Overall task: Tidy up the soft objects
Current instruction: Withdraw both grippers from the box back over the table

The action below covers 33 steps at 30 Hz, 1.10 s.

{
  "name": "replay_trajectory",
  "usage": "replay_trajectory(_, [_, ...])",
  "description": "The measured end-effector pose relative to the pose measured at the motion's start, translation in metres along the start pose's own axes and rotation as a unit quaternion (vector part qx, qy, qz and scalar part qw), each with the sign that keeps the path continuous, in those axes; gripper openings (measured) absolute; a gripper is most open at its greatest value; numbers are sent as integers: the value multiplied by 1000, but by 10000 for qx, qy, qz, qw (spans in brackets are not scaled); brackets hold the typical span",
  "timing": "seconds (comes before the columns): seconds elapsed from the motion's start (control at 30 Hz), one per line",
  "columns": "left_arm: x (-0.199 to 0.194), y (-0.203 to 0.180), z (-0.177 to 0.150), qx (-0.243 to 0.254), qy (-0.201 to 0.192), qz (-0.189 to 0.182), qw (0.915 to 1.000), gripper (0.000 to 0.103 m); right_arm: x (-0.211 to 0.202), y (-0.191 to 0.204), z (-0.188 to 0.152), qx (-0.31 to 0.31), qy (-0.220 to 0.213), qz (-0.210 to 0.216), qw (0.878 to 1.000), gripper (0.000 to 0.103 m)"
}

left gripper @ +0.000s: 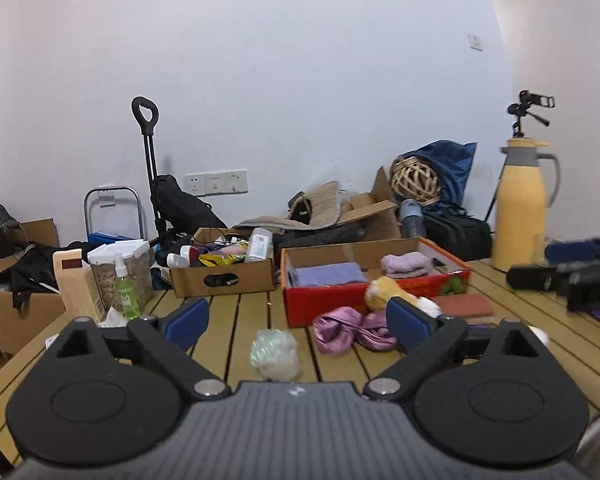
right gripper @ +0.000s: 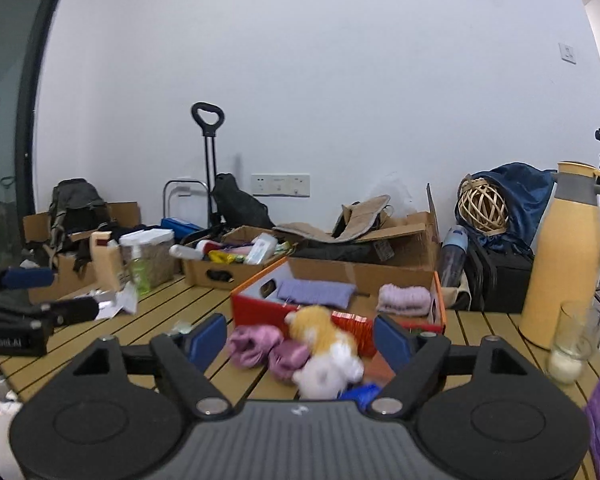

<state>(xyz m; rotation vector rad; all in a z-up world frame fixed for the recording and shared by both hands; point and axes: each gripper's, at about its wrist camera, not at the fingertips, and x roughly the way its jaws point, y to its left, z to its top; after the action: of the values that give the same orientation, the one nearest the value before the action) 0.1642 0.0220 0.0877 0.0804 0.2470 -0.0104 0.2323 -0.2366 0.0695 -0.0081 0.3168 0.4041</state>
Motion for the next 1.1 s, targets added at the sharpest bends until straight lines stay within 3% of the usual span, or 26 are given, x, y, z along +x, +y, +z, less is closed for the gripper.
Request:
replay_trajectory(0.1, [-25, -2, -6, 77, -173, -31, 9998, 103, -29, 11, -16, -202, 13, 40, 9998, 91])
replay_trajectory(0.27, [-40, 2, -11, -46, -31, 87, 9999, 103, -65, 24, -36, -342, -51, -172, 9993, 92])
replay_trajectory(0.43, [-46, 5, -14, -141, -23, 79, 9999, 103, -82, 32, -53, -230, 99, -122, 9996, 92])
replay_trajectory(0.97, [3, 20, -45, -395, 553, 166, 9976, 103, -49, 20, -66, 40, 329, -247, 9991, 92])
replay_trajectory(1.1, [22, 19, -47, -438, 706, 343, 9959, 103, -33, 12, -70, 234, 388, -285, 9986, 92])
